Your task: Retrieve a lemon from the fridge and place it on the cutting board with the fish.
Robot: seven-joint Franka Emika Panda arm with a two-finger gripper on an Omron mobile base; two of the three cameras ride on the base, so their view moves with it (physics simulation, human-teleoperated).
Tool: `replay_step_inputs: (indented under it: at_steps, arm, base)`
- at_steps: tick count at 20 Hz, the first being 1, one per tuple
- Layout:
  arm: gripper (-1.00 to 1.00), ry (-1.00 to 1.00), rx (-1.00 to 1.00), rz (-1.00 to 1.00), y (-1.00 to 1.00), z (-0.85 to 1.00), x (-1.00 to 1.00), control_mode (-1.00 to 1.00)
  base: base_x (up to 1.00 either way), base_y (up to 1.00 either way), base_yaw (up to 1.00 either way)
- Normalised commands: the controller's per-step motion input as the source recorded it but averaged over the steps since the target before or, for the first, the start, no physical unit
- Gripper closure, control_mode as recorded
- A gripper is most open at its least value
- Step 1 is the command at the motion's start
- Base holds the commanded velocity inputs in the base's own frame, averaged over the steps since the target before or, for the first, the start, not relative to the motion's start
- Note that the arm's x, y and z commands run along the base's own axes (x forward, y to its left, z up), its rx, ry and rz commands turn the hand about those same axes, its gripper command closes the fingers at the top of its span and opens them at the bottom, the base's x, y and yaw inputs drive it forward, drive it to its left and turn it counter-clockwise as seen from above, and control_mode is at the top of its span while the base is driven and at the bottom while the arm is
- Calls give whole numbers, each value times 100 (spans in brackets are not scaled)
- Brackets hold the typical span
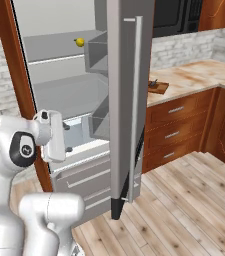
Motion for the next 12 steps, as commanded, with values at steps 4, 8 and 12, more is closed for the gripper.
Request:
replay_step_inputs:
  at_steps: [4, 8, 12]
  arm:
    - [-100, 13, -16, 2, 0, 0, 27, -100]
    - [-100, 1, -17, 0, 0, 5, 14, -100]
    - [-100, 0, -20, 0, -3, 6, 19, -100]
  base:
    - [0, 0, 0]
    - [0, 0, 0]
    - [0, 0, 0]
